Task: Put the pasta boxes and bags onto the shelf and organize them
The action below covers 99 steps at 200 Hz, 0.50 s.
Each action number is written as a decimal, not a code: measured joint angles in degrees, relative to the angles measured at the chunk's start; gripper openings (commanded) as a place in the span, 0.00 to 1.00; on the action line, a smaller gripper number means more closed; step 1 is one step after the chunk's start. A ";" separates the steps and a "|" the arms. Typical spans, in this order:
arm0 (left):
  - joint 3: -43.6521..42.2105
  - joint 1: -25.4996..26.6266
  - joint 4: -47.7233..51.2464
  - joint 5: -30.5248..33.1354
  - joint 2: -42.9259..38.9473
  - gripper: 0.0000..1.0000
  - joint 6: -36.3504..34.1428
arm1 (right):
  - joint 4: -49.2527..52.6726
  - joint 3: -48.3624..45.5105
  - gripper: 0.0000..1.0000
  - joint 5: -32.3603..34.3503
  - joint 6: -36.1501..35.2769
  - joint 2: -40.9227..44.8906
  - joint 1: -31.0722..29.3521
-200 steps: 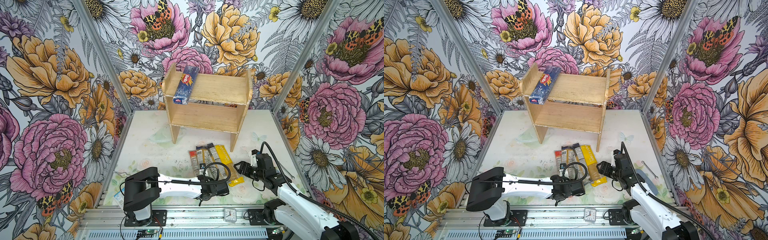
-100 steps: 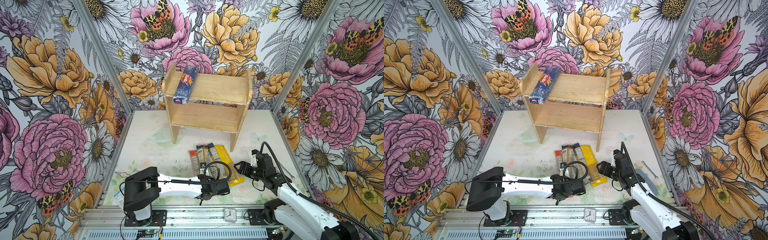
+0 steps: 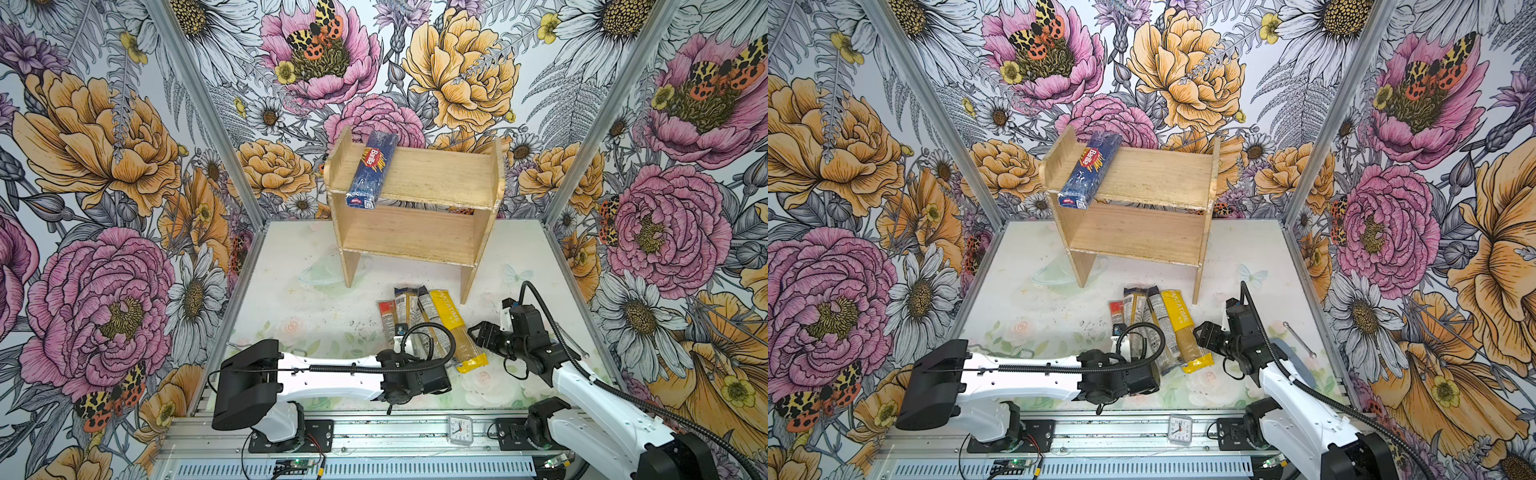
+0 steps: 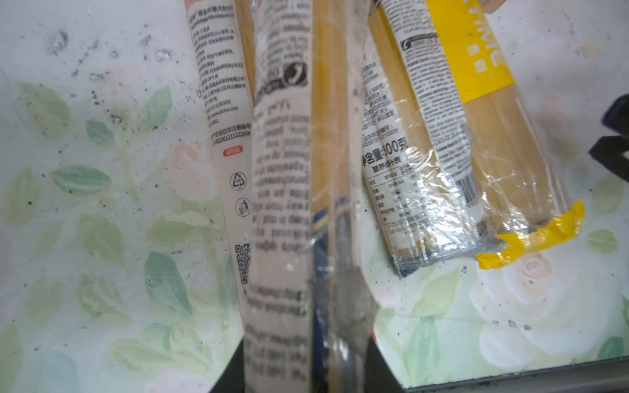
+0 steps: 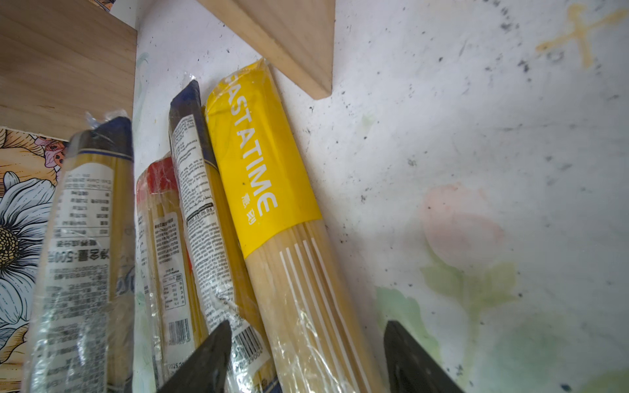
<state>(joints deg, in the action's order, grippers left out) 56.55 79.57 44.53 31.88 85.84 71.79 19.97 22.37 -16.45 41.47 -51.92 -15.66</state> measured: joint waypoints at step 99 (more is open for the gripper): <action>1.11 4.81 1.77 7.15 -14.05 0.00 -12.59 | 0.00 4.04 0.72 2.25 -0.83 -10.32 -1.44</action>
<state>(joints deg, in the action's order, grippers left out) 57.67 84.38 46.30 39.03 71.79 59.20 19.97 26.41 -14.20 40.64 -62.24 -17.10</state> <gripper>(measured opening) 0.310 0.722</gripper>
